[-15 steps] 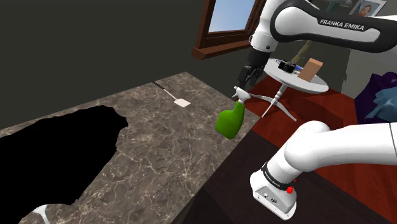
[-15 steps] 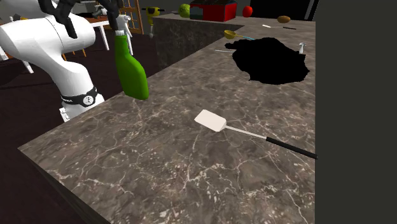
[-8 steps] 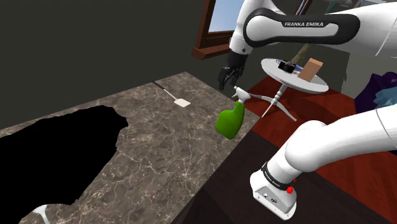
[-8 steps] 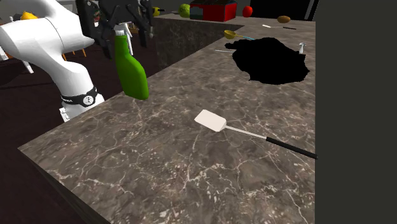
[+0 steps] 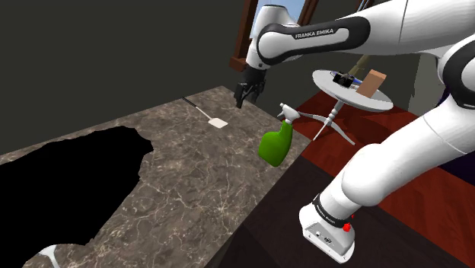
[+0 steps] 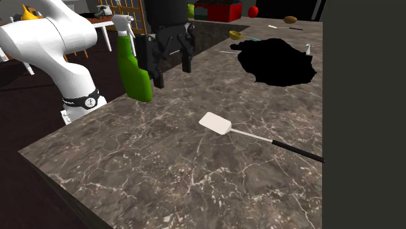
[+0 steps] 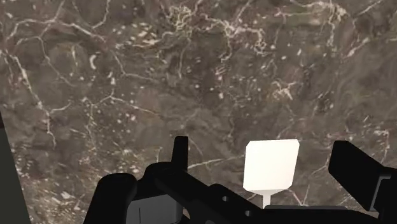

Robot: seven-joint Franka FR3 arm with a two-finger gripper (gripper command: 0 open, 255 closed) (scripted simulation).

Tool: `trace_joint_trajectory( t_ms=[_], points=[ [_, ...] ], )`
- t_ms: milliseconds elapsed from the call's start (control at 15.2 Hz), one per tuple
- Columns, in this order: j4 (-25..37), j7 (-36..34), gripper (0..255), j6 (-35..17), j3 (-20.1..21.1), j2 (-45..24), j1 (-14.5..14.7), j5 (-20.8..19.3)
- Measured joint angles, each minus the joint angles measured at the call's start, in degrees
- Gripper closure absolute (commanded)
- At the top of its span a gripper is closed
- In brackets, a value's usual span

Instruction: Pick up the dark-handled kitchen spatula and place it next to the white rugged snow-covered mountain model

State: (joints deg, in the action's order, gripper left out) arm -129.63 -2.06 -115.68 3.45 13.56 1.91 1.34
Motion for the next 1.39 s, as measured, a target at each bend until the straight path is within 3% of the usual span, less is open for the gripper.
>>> trace_joint_trajectory(
  t_ms=[264,990,1386],
  points=[
    [4.68,-0.84,0,-3.71,0.89,-7.39,0.53,-0.51],
    [27.74,-3.92,0,-7.82,2.4,-31.87,2.94,-3.82],
    [29.35,-4.29,0,-10.44,2.34,-35.79,3.36,-4.4]
  ],
)
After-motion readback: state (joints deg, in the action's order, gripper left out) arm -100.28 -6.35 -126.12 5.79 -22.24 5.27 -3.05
